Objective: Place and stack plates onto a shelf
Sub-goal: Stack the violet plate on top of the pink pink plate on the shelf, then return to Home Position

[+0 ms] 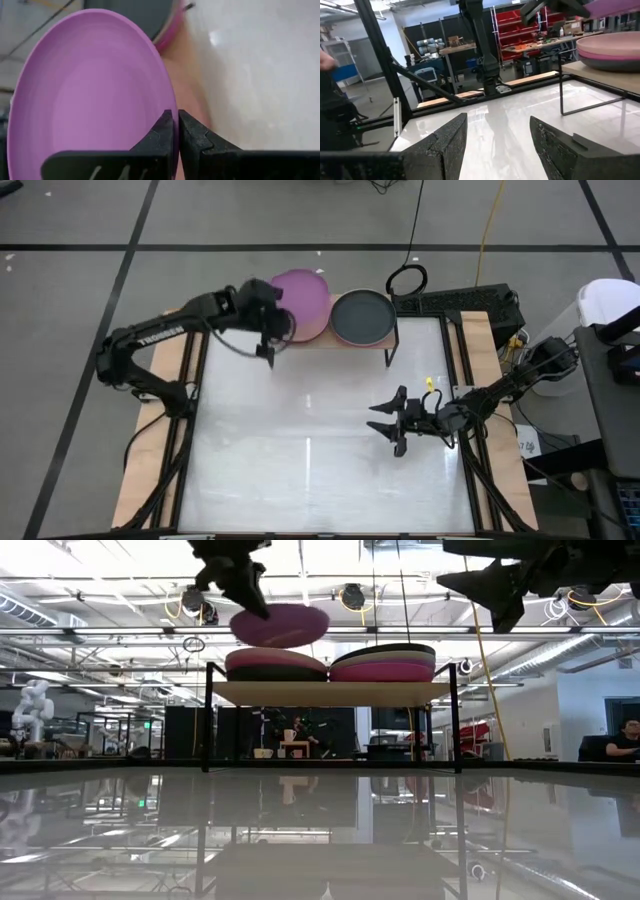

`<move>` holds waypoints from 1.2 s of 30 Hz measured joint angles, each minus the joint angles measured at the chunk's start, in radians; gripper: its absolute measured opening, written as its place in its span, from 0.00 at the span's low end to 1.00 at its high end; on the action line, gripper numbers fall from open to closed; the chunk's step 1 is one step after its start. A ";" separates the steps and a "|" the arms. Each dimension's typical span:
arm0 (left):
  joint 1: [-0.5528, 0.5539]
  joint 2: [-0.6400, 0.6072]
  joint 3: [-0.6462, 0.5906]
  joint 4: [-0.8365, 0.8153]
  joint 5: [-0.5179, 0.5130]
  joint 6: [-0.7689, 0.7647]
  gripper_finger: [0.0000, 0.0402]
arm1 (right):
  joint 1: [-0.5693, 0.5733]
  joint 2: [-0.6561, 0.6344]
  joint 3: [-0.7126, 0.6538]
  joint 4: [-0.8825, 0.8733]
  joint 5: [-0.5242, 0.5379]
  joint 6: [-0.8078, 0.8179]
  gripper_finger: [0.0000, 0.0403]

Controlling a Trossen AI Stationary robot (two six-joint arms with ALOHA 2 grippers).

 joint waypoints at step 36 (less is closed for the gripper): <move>-0.051 -0.043 -0.115 0.188 -0.120 -0.106 0.46 | 0.000 0.000 0.000 -0.053 0.001 0.023 0.49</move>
